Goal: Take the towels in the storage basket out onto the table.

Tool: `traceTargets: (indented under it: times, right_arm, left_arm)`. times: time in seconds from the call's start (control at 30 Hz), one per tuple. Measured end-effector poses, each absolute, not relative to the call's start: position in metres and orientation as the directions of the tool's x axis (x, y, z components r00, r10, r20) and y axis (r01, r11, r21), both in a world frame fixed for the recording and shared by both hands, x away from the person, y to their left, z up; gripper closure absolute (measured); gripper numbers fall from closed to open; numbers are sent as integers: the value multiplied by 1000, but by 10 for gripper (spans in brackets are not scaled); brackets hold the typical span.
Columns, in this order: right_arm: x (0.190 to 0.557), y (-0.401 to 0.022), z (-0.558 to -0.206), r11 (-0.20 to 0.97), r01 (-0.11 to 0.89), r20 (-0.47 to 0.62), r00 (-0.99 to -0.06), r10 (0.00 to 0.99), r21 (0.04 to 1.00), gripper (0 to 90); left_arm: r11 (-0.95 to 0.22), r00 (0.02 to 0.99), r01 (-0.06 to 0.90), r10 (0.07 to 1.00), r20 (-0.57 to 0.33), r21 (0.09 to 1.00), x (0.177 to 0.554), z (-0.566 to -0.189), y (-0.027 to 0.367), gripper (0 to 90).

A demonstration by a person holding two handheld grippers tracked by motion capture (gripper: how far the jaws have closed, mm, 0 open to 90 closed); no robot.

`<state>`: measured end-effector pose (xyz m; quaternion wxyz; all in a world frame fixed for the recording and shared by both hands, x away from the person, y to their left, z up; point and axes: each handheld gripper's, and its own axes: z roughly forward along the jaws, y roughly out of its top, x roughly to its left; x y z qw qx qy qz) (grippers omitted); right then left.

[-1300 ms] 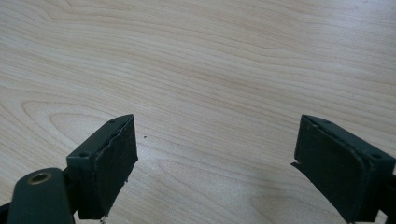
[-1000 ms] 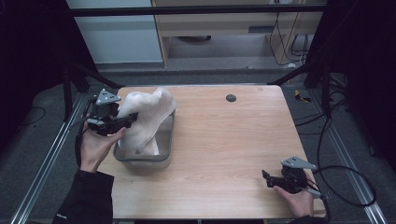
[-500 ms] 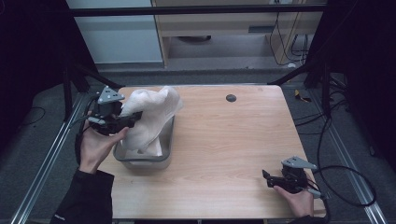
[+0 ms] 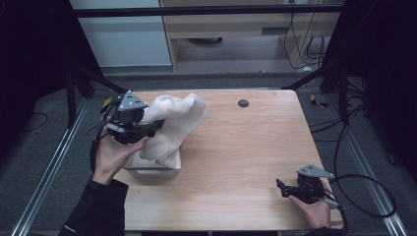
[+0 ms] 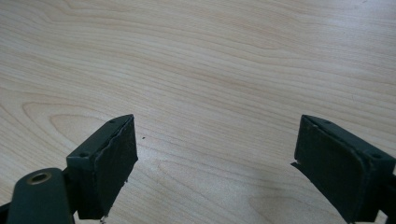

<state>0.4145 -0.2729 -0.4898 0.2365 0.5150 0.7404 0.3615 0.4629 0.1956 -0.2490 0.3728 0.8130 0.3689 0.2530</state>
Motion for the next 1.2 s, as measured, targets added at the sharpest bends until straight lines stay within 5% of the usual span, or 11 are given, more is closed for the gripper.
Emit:
traceTargets:
  times: [1.2]
  right_arm:
    - [414,-275,-487,200,581,28,-359,933,789,130]
  left_arm:
    - [-526,741,373,664,96,764,473,-276,98,628]
